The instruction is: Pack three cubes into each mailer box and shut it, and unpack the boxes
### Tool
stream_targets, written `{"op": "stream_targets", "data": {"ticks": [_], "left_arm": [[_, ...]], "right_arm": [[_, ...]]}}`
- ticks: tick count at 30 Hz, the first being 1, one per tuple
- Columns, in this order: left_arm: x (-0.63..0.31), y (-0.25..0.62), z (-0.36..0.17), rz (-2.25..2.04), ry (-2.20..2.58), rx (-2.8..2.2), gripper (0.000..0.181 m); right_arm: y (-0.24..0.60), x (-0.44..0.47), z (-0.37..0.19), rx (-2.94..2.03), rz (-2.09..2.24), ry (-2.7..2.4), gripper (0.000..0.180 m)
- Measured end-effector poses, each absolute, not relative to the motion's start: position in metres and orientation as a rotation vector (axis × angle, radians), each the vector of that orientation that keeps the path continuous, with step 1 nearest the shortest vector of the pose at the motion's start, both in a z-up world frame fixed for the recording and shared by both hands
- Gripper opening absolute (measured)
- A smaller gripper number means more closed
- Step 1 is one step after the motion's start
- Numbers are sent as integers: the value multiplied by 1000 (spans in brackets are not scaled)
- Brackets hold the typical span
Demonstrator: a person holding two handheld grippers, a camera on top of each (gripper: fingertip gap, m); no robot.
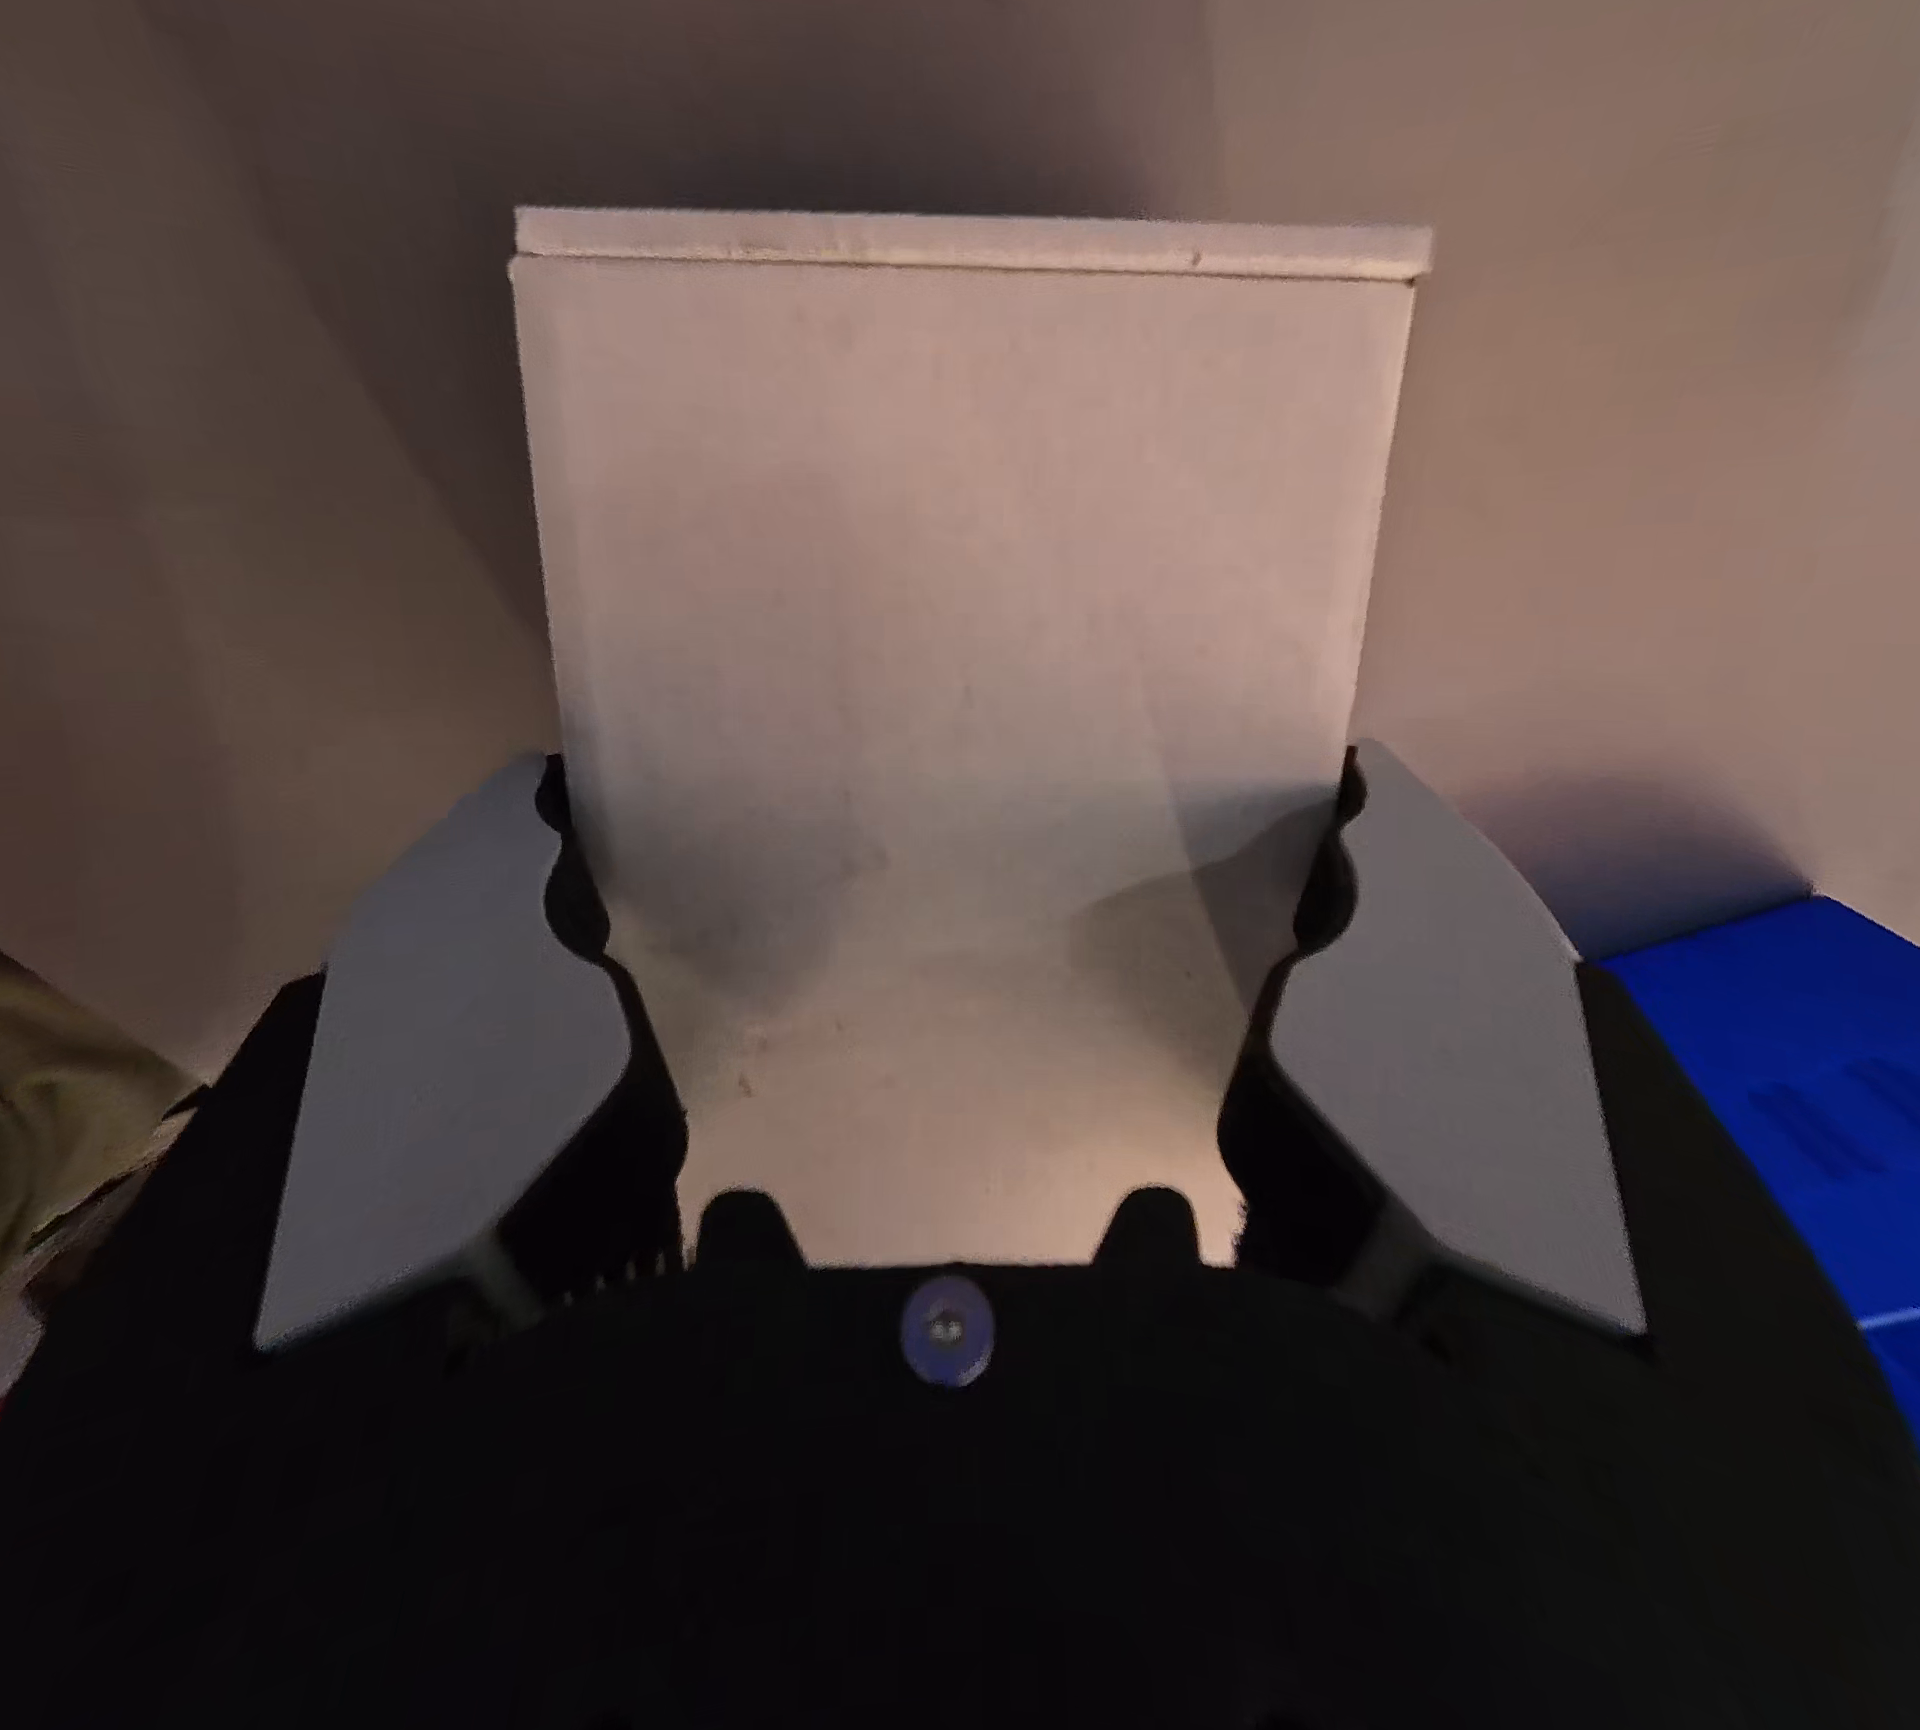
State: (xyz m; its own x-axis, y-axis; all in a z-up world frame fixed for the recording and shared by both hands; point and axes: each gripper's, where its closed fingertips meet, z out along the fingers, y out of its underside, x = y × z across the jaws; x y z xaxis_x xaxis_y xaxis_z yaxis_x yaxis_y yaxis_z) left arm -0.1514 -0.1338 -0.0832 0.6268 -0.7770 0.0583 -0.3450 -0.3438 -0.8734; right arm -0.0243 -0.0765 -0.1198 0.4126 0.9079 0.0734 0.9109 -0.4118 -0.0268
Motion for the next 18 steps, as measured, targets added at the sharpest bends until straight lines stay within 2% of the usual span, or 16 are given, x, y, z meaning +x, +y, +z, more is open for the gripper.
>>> {"op": "stream_targets", "data": {"ticks": [7, 12, 18], "left_arm": [[-151, -137, -79, -594, 894, -1930, 57], [-147, -140, -79, -591, 909, -1926, 57], [-147, -141, -79, -599, 909, -1920, 57]], "right_arm": [[-76, -8, -122, -2723, 3, -1623, 132], [-82, -4, -122, -2851, 213, -1543, 132], [-78, 6, -134, -2814, 28, -1593, 133]]}}
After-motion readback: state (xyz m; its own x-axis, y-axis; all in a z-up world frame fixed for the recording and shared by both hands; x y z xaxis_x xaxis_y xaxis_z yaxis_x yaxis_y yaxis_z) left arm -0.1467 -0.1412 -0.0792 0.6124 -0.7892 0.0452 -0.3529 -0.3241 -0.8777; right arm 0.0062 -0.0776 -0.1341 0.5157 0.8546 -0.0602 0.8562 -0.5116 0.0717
